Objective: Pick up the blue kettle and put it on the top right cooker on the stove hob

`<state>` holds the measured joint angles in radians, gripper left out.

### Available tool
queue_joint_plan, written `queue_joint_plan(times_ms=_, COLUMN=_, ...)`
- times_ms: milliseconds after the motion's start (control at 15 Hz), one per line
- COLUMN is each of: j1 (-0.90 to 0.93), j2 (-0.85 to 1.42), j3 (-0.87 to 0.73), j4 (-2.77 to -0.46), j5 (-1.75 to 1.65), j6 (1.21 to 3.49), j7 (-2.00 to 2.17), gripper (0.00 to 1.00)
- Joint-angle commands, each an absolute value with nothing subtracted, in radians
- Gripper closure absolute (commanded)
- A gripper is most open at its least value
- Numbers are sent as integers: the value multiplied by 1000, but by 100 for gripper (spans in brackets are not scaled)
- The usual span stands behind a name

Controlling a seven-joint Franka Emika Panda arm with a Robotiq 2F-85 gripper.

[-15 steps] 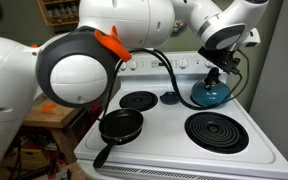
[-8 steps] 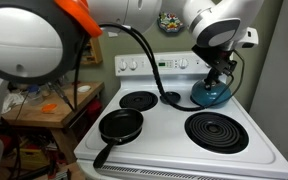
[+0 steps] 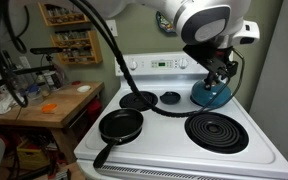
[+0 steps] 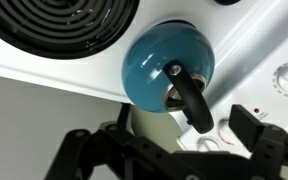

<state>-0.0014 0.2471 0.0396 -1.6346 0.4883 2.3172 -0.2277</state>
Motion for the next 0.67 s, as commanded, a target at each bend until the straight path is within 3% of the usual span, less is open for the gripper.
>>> queue_joint_plan(times_ms=0, j1=-3, j2=124, j3=22, j4=-1802, j5=377, j6=2391, j7=-149, gripper=0)
queue_joint_plan(times_ms=600, j1=-6, j2=84, j3=15, j4=-1844, j5=303, j6=2410, j7=-100, gripper=0)
